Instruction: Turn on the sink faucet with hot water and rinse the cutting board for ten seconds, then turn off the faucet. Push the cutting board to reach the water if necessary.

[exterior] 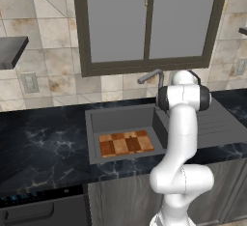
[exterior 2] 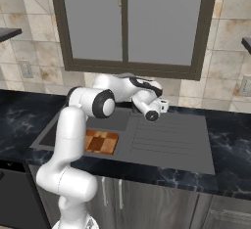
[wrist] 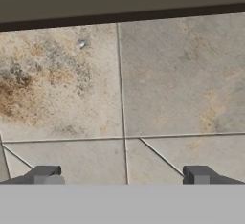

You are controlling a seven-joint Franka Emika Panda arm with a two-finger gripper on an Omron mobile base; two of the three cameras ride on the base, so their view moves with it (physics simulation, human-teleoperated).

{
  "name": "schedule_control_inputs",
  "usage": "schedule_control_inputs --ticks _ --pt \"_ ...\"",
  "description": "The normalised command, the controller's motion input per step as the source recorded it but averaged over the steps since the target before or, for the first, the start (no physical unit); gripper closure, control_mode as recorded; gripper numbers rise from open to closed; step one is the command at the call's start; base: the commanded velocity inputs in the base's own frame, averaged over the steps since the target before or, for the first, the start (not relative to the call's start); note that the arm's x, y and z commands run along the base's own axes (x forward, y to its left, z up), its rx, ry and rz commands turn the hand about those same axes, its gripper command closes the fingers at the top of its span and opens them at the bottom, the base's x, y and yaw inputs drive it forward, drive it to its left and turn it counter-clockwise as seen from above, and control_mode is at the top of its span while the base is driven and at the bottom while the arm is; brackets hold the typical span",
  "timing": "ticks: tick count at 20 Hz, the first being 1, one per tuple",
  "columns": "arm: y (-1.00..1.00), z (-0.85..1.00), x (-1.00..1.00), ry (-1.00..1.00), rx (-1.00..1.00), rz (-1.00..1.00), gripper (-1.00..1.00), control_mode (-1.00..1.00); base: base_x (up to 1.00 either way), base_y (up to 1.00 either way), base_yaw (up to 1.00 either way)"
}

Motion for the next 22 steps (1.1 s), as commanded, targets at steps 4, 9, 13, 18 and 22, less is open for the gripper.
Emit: schedule_control_inputs --ticks 4,9,13,18,22 --pt "-0.48 -0.06 -0.14 0.00 0.00 0.00 -1.00 -1.00 0.00 0.00 0.00" --pt "-0.44 -0.06 -0.17 0.00 0.00 0.00 -1.00 -1.00 0.00 0.00 0.00" --pt "-0.40 -0.05 -0.18 0.00 0.00 0.00 -1.00 -1.00 0.00 0.00 0.00" --pt "-0.35 -0.04 -0.18 0.00 0.00 0.00 -1.00 -1.00 0.00 0.00 0.00" --pt "-0.23 -0.01 -0.14 0.00 0.00 0.00 -1.00 -1.00 0.00 0.00 0.00"
